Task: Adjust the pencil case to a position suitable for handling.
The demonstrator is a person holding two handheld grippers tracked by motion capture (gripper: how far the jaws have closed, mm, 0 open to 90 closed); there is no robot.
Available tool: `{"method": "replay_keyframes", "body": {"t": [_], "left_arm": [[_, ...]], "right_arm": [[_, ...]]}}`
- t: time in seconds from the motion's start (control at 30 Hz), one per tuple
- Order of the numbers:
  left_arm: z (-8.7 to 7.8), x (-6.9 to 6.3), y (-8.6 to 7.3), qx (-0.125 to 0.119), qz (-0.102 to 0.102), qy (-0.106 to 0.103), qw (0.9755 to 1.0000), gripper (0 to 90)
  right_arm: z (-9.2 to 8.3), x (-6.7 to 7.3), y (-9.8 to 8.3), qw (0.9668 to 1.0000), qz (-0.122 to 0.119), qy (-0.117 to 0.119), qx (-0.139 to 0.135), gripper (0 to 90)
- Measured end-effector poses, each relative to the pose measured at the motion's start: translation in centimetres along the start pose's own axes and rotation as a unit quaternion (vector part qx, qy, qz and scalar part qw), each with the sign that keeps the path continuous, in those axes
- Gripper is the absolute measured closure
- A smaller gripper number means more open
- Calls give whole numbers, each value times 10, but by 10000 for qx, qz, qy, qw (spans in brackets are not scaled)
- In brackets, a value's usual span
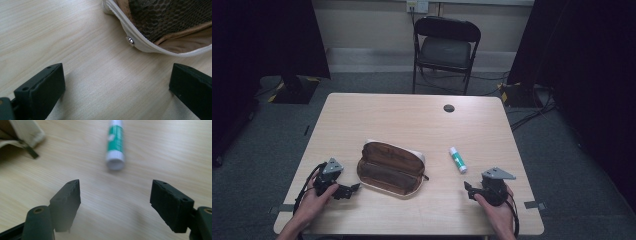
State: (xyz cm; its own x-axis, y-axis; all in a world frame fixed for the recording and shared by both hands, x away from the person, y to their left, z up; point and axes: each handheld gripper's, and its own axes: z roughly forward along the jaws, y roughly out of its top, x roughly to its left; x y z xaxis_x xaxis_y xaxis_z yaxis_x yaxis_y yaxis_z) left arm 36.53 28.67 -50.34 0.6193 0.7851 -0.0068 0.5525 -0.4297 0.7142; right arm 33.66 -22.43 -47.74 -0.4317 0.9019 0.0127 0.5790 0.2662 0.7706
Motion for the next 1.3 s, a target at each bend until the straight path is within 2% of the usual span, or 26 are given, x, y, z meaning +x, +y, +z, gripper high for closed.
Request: {"method": "replay_keyframes", "body": {"t": [0.07,0.1,0.17,0.2,0.23,0.3,0.37,0.4,0.43,0.63,0.67,0.8,0.9,1.0,1.17,1.2,1.23,1.3], "left_arm": [[0,0,0,1,0,0,10000,0],[0,0,0,2,1,1,10000,0],[0,0,0,2,2,0,10000,0],[0,0,0,2,2,0,10000,0],[0,0,0,2,2,2,10000,0],[0,0,0,0,0,2,10000,0],[0,0,0,1,0,2,10000,0],[0,0,0,1,0,2,10000,0],[0,0,0,3,1,1,10000,0],[0,0,0,1,1,1,10000,0],[0,0,0,1,1,1,10000,0],[0,0,0,1,1,1,10000,0],[0,0,0,1,2,1,10000,0],[0,0,0,2,2,1,10000,0],[0,0,0,3,5,1,10000,0],[0,0,0,2,4,2,10000,0],[0,0,0,2,2,2,10000,0],[0,0,0,1,2,2,10000,0]], "right_arm": [[0,5,3,10000,-38,62,-39,238],[1,14,9,9996,-138,257,-65,239],[2,22,17,9983,-230,532,-100,246],[2,22,17,9983,-230,532,-100,246],[5,32,26,9970,-342,686,-131,253],[6,40,34,9956,-425,811,-209,258],[6,49,41,9940,-540,911,-287,261],[6,49,41,9940,-540,911,-287,261],[8,58,47,9924,-613,1023,-292,262],[13,79,61,9870,-850,1303,-402,264],[13,79,61,9870,-850,1303,-402,264],[24,93,74,9836,-1049,1409,-404,292],[33,98,82,9828,-1094,1418,-456,312],[43,100,86,9825,-992,1516,-435,331],[57,99,89,9818,-1038,1532,-429,367],[62,98,89,9819,-1017,1542,-414,378],[68,97,89,9825,-883,1595,-388,404],[72,98,89,9823,-907,1596,-362,412]]}}
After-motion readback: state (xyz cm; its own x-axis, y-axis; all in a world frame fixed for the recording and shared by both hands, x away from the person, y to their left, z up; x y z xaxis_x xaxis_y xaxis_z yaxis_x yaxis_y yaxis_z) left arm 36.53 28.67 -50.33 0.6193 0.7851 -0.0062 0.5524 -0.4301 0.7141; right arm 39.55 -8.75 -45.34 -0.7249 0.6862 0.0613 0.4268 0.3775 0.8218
